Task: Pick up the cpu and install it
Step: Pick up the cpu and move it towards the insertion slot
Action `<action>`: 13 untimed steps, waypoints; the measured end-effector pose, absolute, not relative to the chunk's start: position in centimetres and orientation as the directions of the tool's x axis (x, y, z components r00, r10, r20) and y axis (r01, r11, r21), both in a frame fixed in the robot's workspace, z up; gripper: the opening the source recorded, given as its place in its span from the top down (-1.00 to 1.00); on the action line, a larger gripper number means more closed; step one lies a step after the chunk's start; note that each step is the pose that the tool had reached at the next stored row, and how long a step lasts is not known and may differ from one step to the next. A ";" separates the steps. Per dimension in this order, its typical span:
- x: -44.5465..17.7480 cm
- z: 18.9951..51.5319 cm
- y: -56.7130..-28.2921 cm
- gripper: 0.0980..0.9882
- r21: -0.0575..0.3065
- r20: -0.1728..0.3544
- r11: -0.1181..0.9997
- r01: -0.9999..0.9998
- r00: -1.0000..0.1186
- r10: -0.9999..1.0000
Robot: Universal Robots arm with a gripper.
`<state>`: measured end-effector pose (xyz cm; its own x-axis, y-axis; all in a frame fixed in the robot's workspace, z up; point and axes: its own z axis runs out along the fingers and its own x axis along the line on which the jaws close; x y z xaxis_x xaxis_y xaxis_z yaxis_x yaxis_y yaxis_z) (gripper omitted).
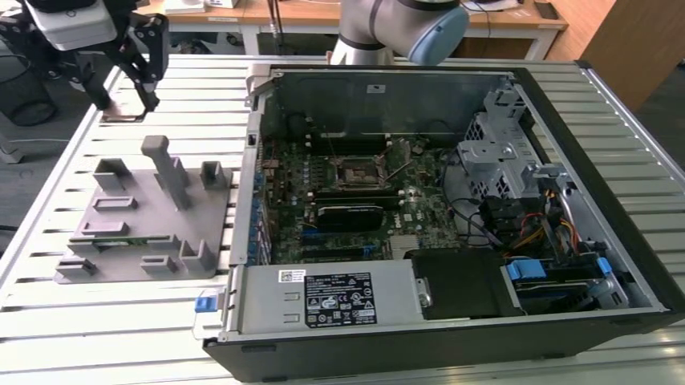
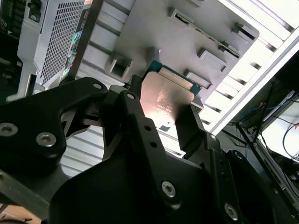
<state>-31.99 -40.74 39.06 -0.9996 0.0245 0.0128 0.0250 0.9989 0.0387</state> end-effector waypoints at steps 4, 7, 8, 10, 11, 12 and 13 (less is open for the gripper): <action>-31.1 39.1 -40.7 0.00 0.039 0.013 0.999 0.025 -1.000 0.025; -30.5 39.1 -40.6 0.00 0.039 0.013 0.999 0.025 -1.000 0.024; -30.3 39.1 -40.5 0.00 0.039 0.013 0.999 0.025 -1.000 0.024; -29.8 39.1 -40.5 0.00 0.039 0.013 0.999 0.025 -1.000 0.025; -29.5 39.1 -40.5 0.00 0.039 0.013 0.999 0.025 -1.000 0.024; -29.3 39.1 -40.5 0.00 0.039 0.013 0.999 0.025 -1.000 0.024; -29.1 39.1 -40.4 0.00 0.039 0.013 0.999 0.025 -1.000 0.025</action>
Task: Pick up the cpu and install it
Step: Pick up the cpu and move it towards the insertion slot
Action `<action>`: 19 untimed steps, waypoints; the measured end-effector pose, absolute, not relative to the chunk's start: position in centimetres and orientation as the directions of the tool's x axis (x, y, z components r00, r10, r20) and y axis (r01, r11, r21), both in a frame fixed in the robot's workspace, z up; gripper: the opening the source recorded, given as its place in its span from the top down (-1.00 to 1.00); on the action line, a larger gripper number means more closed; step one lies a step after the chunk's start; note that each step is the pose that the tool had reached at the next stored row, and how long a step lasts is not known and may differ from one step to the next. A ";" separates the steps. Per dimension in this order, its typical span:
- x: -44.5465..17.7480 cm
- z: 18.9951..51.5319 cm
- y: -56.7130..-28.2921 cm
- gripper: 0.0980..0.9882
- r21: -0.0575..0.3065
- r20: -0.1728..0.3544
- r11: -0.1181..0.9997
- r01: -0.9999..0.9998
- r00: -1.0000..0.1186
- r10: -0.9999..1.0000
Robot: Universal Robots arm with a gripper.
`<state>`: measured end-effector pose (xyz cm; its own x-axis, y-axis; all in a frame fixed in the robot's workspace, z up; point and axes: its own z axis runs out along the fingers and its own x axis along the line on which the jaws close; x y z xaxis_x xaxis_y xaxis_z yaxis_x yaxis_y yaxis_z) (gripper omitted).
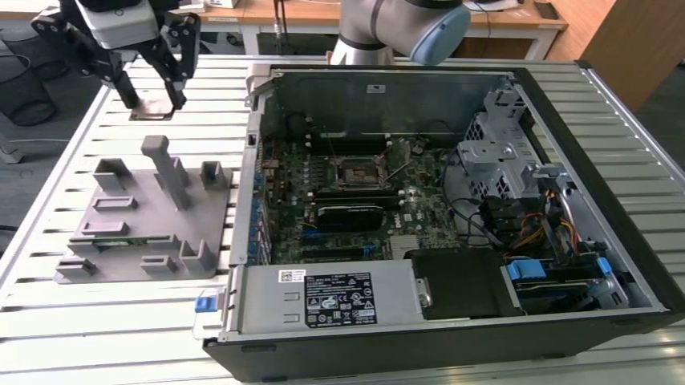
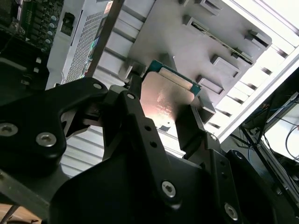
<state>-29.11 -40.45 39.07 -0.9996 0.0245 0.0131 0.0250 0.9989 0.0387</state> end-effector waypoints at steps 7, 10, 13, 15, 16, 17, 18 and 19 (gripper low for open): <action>-27.3 39.1 -40.0 0.00 0.039 0.013 0.999 0.025 -1.000 0.025; -26.0 39.1 -40.0 0.00 0.039 0.013 0.999 0.025 -1.000 0.024; -24.9 39.1 -40.0 0.00 0.039 0.013 0.999 0.025 -1.000 0.024; -24.4 39.1 -40.0 0.00 0.039 0.013 0.999 0.025 -1.000 0.024; -24.1 39.1 -40.0 0.00 0.039 0.013 0.999 0.025 -1.000 0.025; -23.9 39.1 -40.0 0.00 0.039 0.013 0.999 0.025 -1.000 0.025; -23.7 39.0 -40.0 0.00 0.039 0.013 0.999 0.025 -1.000 0.025; -23.5 39.0 -40.0 0.00 0.039 0.013 0.999 0.026 -1.000 0.026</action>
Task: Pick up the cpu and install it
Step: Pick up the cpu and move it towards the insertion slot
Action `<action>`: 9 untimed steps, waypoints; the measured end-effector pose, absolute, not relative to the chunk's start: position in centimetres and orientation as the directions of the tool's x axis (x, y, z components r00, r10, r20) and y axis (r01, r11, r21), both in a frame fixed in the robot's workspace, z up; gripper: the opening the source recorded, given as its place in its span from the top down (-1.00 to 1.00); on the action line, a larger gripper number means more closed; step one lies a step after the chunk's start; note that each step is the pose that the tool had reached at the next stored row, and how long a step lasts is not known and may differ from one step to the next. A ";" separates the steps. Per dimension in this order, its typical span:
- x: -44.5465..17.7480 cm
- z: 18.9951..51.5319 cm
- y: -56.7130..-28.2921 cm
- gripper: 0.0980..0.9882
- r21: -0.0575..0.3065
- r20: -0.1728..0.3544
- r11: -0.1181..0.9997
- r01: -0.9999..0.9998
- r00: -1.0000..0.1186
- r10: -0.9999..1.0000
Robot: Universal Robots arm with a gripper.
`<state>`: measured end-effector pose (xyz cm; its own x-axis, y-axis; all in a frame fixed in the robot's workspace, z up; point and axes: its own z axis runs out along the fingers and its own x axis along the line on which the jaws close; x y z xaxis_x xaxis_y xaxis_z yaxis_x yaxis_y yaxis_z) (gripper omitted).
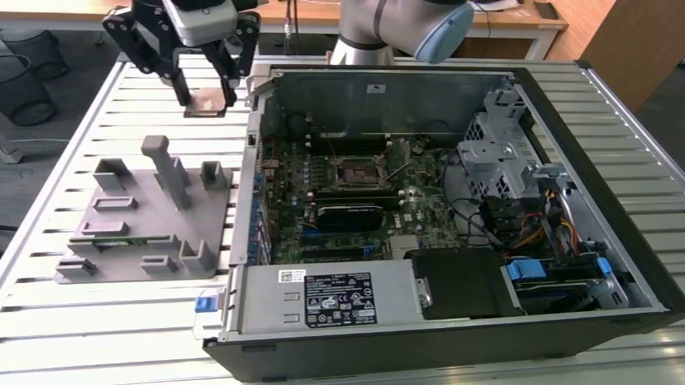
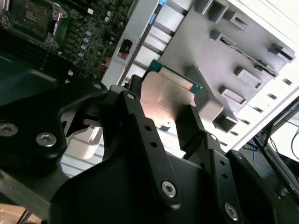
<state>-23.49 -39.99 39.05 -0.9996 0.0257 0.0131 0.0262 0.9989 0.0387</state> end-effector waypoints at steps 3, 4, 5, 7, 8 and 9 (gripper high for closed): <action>-23.2 39.0 -39.9 0.00 0.039 0.013 0.999 0.036 -0.999 0.036; -23.1 39.0 -39.9 0.00 0.039 0.013 0.998 0.041 -0.999 0.041; -23.0 39.0 -39.8 0.00 0.039 0.013 0.998 0.047 -0.999 0.046; -22.8 39.0 -39.8 0.00 0.039 0.013 0.998 0.057 -0.998 0.057; -22.6 39.0 -39.8 0.00 0.039 0.013 0.997 0.059 -0.998 0.059; -22.3 39.0 -39.7 0.00 0.039 0.013 0.997 0.060 -0.998 0.060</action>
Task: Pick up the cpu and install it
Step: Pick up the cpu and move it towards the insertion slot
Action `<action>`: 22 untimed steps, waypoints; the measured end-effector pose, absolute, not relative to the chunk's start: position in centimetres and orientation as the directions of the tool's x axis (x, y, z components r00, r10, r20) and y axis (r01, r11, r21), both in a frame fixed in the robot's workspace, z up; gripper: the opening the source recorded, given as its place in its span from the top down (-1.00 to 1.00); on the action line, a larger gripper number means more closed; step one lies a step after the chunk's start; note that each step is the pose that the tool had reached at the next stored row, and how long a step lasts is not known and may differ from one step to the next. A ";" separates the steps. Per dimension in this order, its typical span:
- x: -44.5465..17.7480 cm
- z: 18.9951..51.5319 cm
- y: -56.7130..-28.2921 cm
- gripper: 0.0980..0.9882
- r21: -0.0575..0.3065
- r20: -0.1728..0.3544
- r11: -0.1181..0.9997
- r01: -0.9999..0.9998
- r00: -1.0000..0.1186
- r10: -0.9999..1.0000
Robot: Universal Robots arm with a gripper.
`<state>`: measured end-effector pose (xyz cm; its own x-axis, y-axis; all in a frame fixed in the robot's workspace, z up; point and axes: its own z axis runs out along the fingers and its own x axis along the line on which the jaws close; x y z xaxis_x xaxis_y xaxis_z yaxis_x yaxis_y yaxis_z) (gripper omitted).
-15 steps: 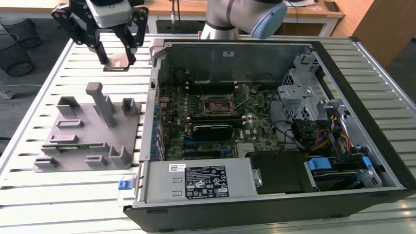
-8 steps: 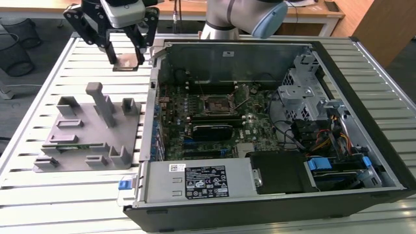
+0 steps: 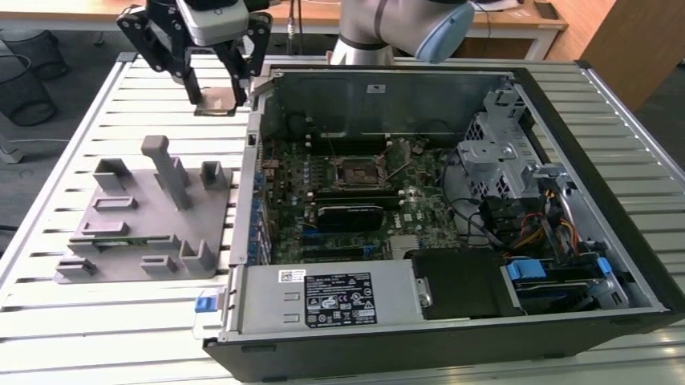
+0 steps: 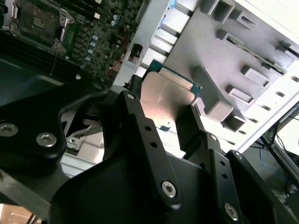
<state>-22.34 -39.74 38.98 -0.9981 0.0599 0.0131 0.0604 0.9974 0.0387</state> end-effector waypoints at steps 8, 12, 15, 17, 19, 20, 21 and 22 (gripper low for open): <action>-18.9 38.9 -39.5 0.00 0.039 0.013 0.997 0.061 -0.998 0.061; -17.3 38.8 -39.1 0.00 0.039 0.013 0.997 0.061 -0.998 0.061; -16.3 38.8 -38.6 0.00 0.039 0.013 0.997 0.061 -0.998 0.061; -15.8 38.7 -38.2 0.00 0.039 0.013 0.997 0.061 -0.998 0.061; -15.2 38.7 -37.7 0.00 0.039 0.013 0.997 0.061 -0.998 0.061; -15.0 38.7 -37.5 0.00 0.039 0.013 0.997 0.061 -0.998 0.061; -14.7 38.7 -37.3 0.00 0.039 0.013 0.997 0.061 -0.998 0.061; -14.4 38.6 -37.1 0.00 0.039 0.013 0.997 0.061 -0.998 0.061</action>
<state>-14.41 -37.12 38.65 -0.9981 0.0606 0.0131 0.0611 0.9974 0.0387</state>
